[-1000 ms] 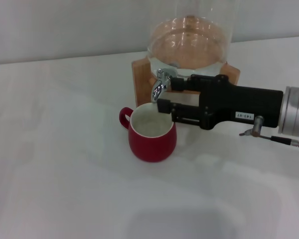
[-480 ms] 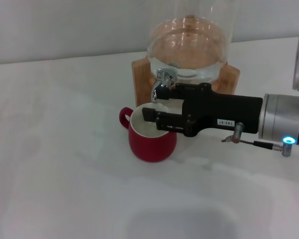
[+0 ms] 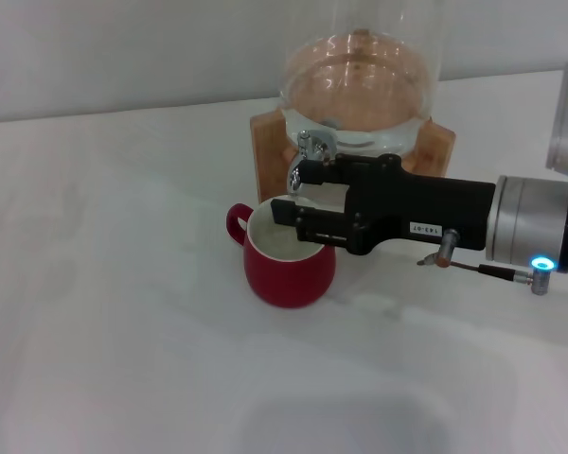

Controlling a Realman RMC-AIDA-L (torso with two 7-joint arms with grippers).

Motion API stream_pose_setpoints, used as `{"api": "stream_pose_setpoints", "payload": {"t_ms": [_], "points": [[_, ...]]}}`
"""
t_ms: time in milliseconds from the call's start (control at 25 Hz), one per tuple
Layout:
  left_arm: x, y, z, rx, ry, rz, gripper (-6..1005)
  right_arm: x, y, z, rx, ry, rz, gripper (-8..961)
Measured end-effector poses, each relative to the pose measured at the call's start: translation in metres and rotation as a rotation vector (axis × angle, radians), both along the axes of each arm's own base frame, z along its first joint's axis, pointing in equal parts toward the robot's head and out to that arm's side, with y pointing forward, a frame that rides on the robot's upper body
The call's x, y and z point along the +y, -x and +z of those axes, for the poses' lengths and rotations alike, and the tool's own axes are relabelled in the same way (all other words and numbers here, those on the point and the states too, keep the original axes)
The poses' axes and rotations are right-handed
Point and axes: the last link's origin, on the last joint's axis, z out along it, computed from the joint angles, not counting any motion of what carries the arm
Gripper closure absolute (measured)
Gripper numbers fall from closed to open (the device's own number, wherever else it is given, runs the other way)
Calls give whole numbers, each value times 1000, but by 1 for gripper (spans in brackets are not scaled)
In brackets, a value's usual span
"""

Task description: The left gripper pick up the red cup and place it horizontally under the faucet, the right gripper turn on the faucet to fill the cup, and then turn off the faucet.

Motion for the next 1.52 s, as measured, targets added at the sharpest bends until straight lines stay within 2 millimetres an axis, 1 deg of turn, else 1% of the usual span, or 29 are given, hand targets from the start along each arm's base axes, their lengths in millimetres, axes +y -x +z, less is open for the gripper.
{"api": "stream_pose_setpoints", "payload": {"t_ms": [160, 400, 680, 1520], "points": [[0, 0, 0, 0, -1, 1, 297, -1, 5, -3, 16, 14, 16, 323], [0, 0, 0, 0, 0, 1, 297, 0, 5, -3, 17, 12, 15, 323], [-1, 2, 1, 0, 0, 5, 297, 3, -3, -2, 7, -8, -10, 323], [0, 0, 0, 1, 4, -2, 297, 6, -11, 9, 11, -37, -32, 324]]}}
